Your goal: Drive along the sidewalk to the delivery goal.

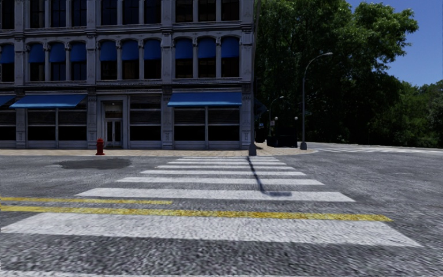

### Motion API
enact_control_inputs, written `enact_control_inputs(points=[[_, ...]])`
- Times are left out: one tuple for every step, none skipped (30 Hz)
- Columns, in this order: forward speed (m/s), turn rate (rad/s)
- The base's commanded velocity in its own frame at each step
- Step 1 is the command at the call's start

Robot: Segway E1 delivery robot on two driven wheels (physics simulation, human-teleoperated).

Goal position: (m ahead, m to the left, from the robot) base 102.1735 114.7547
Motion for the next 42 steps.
enact_control_inputs(points=[[2.0,0.0],[2.0,0.0],[2.0,0.0],[2.0,0.0],[2.0,0.0],[2.0,0.0],[2.0,0.0],[2.0,0.0],[2.0,0.0],[2.0,0.0],[2.0,0.0],[2.0,0.0],[2.0,0.0],[2.0,0.0],[2.0,0.0],[2.0,0.0],[2.0,0.0],[2.0,0.0],[2.0,0.0],[2.0,0.0],[2.0,0.0],[2.0,0.0],[2.0,0.0],[2.0,0.0],[2.0,0.0],[2.0,0.0],[2.0,0.0],[2.0,0.0],[2.0,0.0],[2.0,0.0],[2.0,0.0],[2.0,0.0],[2.0,0.0],[2.0,0.0],[2.0,0.0],[2.0,0.0],[2.0,0.0],[2.0,0.0],[2.0,0.0],[2.0,0.0],[2.0,0.0],[2.0,0.0]])
